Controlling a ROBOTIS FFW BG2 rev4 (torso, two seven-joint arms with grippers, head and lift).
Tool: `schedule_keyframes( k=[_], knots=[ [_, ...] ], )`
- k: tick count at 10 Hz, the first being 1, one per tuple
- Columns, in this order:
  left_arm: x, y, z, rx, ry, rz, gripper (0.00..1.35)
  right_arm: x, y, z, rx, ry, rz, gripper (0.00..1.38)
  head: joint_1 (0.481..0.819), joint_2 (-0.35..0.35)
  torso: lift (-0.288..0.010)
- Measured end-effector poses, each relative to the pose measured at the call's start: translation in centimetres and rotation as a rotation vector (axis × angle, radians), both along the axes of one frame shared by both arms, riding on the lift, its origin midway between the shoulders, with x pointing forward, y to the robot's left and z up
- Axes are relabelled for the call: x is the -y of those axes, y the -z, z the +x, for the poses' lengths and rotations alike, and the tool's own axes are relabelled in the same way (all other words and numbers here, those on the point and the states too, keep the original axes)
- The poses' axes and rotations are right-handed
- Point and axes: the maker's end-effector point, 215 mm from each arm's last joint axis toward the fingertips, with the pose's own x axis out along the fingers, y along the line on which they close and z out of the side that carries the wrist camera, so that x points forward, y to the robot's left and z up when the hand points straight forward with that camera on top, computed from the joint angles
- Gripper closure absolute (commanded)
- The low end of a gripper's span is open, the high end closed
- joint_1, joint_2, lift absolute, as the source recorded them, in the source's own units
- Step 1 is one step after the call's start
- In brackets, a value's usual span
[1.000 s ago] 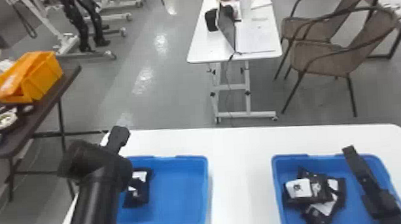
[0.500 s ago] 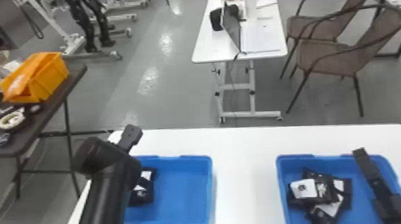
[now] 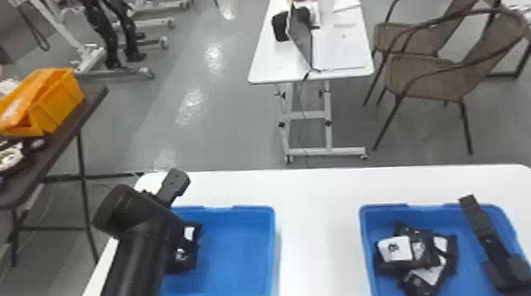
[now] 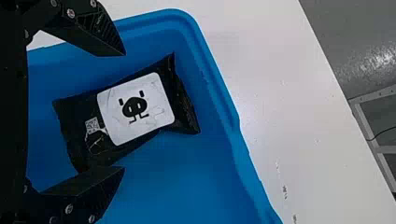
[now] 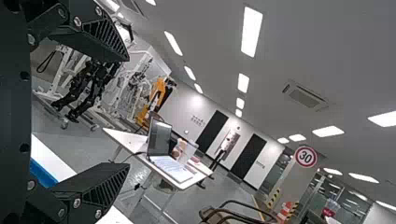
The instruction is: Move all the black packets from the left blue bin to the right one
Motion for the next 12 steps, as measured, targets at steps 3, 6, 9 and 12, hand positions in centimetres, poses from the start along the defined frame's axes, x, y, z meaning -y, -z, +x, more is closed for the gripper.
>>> schedule_keyframes(
  k=[3, 6, 9, 12],
  knots=[
    [-0.5, 0.5, 0.1, -0.003, 0.05, 0.04, 0.18, -0.3, -0.2, 0.1, 0.011, -0.01, 0.004, 0.23, 0.695, 0.173, 0.0],
    [-2.1, 0.2, 0.8, 0.036, 0.086, 0.056, 0.18, -1.9, -0.3, 0.3, 0.025, -0.041, 0.027, 0.24, 0.695, 0.203, 0.0],
    [-1.8, 0.5, 1.5, 0.071, 0.096, 0.024, 0.18, -3.3, -0.5, 0.8, 0.048, -0.076, 0.05, 0.24, 0.695, 0.217, 0.0],
    [-0.5, -0.7, 3.4, 0.094, 0.097, 0.022, 0.2, -3.9, -0.4, 1.0, 0.049, -0.099, 0.051, 0.24, 0.695, 0.204, 0.0]
  ],
)
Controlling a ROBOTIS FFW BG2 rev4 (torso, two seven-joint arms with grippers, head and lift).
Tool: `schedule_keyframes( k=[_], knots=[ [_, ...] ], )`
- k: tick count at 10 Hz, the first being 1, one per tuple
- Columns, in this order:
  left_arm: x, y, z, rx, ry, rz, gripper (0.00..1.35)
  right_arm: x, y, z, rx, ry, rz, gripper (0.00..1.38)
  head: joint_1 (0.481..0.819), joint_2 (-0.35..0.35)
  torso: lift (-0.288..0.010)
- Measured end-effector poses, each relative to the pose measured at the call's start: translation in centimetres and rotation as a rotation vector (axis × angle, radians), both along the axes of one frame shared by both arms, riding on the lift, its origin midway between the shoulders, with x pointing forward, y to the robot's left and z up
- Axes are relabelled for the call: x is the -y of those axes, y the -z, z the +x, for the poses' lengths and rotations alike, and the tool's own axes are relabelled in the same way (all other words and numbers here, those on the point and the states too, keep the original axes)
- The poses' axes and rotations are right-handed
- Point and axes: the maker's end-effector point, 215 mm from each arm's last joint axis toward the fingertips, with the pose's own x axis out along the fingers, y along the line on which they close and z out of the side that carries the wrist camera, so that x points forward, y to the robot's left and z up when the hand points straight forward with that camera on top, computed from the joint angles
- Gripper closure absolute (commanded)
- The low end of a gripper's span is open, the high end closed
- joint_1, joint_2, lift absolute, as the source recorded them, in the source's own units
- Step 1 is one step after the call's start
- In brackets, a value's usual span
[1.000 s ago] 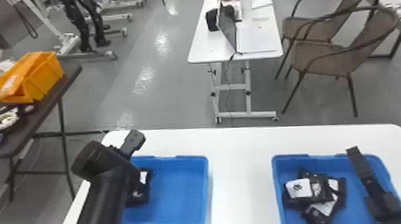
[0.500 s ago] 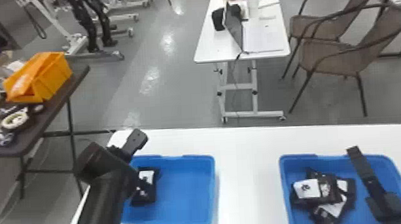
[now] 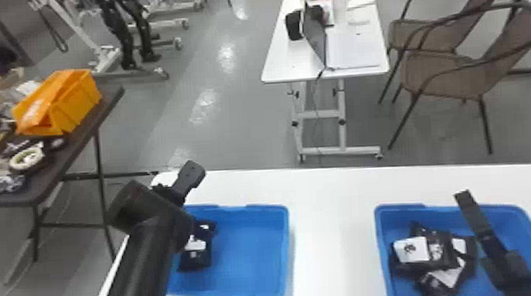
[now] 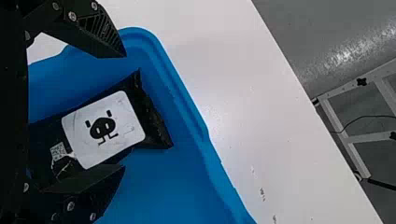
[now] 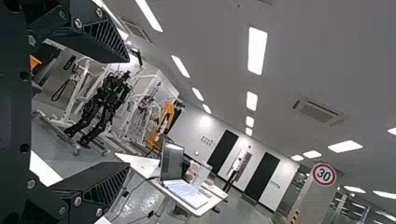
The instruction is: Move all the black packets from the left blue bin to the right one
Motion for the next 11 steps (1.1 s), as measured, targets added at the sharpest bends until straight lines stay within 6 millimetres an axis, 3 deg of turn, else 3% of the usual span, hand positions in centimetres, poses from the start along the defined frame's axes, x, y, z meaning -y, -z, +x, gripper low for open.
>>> schedule_keyframes(
  k=[7, 8, 10, 11],
  knots=[
    [-0.3, 2.2, -0.5, -0.056, -0.003, -0.082, 0.22, -1.3, -0.6, 0.5, 0.033, -0.045, 0.014, 0.27, 0.695, 0.219, 0.0],
    [-0.5, 2.2, -0.6, -0.065, -0.006, -0.079, 0.29, -1.5, -0.6, 0.6, 0.038, -0.054, 0.018, 0.28, 0.695, 0.223, 0.0],
    [-1.1, 2.4, -1.2, -0.09, -0.033, -0.065, 0.66, -1.8, -0.7, 0.9, 0.043, -0.065, 0.022, 0.32, 0.695, 0.231, 0.0],
    [-1.5, 2.4, -1.6, -0.105, -0.048, -0.052, 0.64, -1.8, -0.8, 0.9, 0.047, -0.069, 0.024, 0.33, 0.695, 0.238, 0.0]
  ],
)
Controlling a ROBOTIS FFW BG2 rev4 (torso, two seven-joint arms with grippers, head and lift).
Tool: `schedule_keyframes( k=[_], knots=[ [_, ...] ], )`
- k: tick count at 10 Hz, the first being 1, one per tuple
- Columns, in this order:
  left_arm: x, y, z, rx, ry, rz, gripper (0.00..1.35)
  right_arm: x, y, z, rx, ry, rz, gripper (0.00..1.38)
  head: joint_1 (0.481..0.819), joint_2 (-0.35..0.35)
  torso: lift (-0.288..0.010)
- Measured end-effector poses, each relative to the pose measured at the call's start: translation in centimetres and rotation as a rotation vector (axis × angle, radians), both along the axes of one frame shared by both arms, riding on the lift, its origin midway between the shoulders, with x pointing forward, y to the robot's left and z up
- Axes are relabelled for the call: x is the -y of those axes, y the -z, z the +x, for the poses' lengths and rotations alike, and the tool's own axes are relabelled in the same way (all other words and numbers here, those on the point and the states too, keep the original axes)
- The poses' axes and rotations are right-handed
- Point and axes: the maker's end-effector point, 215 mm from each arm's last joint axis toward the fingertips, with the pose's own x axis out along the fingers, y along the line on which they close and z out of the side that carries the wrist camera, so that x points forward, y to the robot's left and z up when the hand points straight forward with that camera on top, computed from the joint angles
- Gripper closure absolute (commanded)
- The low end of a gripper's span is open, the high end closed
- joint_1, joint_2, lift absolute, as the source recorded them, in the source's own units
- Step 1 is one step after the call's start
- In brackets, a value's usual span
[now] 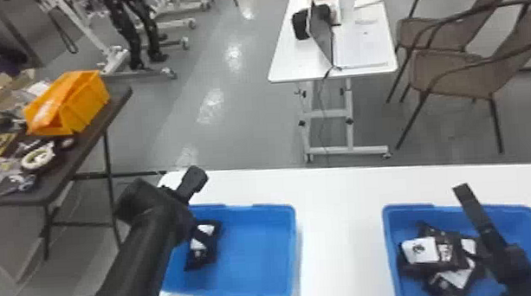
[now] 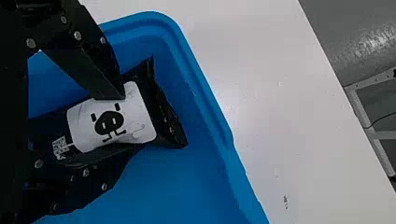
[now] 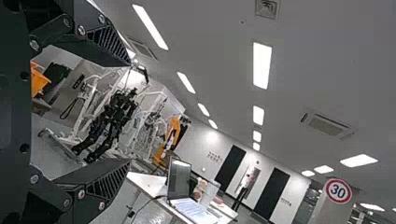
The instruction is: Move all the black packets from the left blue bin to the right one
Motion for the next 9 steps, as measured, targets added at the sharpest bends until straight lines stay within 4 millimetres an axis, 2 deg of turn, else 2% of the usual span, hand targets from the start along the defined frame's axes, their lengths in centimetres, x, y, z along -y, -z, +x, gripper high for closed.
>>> schedule_keyframes(
  k=[2, 4, 7, 9],
  knots=[
    [-0.6, -0.3, -0.1, -0.018, 0.0, 0.03, 0.67, -0.2, -0.3, 0.2, 0.011, -0.008, 0.002, 0.33, 0.695, 0.247, 0.0],
    [-0.8, -0.4, -0.1, -0.028, 0.009, 0.039, 1.22, -0.4, -0.4, 0.4, 0.012, -0.016, 0.001, 0.37, 0.695, 0.252, 0.0],
    [0.3, -1.0, 1.0, -0.024, 0.096, 0.042, 1.21, -1.1, -0.5, 0.4, 0.017, -0.043, -0.026, 0.43, 0.695, 0.248, 0.0],
    [2.6, -1.1, 1.1, -0.024, 0.13, -0.021, 1.21, -1.6, -0.7, 0.6, 0.024, -0.058, -0.054, 0.44, 0.695, 0.23, 0.0]
  ],
)
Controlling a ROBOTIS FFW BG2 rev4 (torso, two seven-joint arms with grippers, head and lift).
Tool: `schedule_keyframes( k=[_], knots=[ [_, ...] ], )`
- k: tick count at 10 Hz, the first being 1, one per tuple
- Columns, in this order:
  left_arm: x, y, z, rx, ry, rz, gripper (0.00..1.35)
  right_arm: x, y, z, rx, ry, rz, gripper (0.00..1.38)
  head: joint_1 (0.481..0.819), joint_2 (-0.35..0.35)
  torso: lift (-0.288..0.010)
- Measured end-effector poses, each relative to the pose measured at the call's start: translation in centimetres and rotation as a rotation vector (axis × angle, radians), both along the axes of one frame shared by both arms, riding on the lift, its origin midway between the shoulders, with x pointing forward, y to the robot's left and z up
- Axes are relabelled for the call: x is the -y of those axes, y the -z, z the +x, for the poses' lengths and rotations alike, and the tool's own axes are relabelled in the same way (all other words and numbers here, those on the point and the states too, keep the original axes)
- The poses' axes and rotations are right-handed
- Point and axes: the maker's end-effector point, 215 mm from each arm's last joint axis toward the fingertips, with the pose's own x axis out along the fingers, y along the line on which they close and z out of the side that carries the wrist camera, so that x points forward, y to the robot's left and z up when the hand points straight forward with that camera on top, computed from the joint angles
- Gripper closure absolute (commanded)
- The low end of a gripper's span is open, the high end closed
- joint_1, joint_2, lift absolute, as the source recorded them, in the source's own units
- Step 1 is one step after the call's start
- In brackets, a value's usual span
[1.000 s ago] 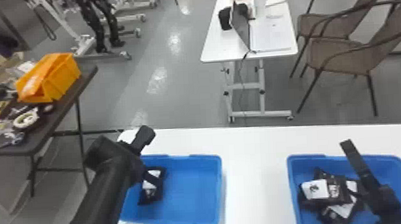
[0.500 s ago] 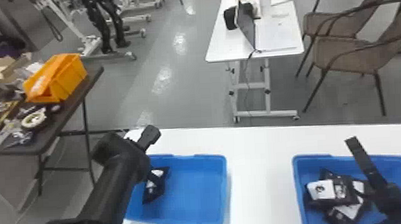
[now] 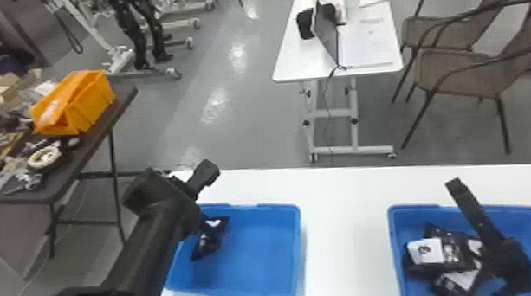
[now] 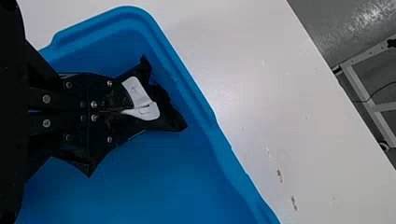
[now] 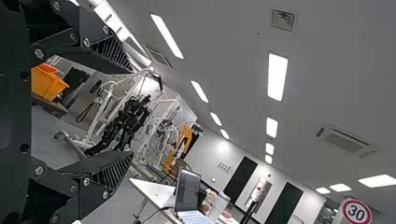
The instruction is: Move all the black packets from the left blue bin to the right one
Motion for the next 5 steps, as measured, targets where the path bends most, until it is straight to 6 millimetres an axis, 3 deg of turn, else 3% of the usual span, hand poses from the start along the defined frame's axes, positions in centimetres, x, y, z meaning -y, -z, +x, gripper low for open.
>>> schedule_keyframes(
  k=[3, 5],
  knots=[
    [3.8, -2.3, 0.9, 0.1, -0.01, -0.088, 1.21, -0.2, 0.3, -0.1, -0.007, -0.009, -0.007, 0.44, 0.695, 0.194, 0.0],
    [6.8, -3.0, -0.3, 0.101, -0.03, -0.178, 1.21, -0.6, 0.7, -0.3, -0.018, -0.02, -0.015, 0.44, 0.695, 0.166, 0.0]
  ],
)
